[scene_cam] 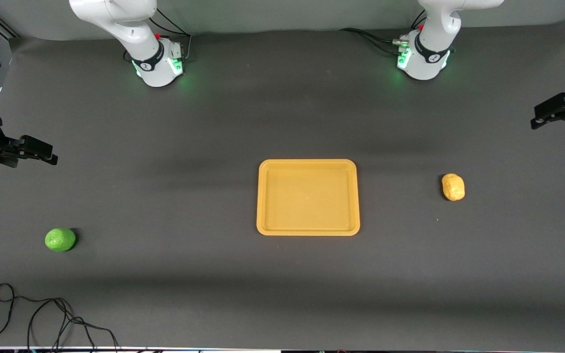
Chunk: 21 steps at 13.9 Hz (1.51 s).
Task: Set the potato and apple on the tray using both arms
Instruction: 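Lower the left gripper onto the yellow potato and grasp it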
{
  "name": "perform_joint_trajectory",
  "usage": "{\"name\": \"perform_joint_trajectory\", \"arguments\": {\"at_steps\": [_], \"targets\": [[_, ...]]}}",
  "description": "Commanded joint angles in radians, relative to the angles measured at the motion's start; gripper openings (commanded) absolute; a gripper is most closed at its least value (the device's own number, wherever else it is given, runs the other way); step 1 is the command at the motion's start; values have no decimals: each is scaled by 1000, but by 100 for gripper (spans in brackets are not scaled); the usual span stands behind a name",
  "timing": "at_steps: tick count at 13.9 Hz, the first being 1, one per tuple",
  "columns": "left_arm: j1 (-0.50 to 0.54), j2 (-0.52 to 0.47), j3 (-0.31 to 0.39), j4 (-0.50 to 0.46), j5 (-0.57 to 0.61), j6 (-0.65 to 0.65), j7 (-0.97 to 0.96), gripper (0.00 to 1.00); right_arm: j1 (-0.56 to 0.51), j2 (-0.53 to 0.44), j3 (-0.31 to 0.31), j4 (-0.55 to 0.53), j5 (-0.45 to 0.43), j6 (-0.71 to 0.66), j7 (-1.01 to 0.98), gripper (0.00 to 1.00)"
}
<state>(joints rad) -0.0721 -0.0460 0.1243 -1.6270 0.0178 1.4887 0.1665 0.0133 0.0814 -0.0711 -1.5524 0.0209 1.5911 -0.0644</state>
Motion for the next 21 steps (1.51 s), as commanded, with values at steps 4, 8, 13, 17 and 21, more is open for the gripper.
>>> {"name": "perform_joint_trajectory", "arguments": {"at_steps": [4,8,13,17,21], "targets": [[-6,-18,-32,-5,28,-18,-18,100,4,4,1,21,-12,-17,34,100],[-8,-2,-32,-168,11,161,-18,99,4,6,1,21,-9,-17,35,100],[3,133,-32,-347,7,367,-4,99,1,18,1,28,-7,-13,34,100],[8,259,-31,-437,-93,582,-12,99,-1,40,-1,44,-7,-3,32,100],[12,363,-28,-550,-88,795,7,99,1,46,-1,41,-9,-2,31,100]]}}
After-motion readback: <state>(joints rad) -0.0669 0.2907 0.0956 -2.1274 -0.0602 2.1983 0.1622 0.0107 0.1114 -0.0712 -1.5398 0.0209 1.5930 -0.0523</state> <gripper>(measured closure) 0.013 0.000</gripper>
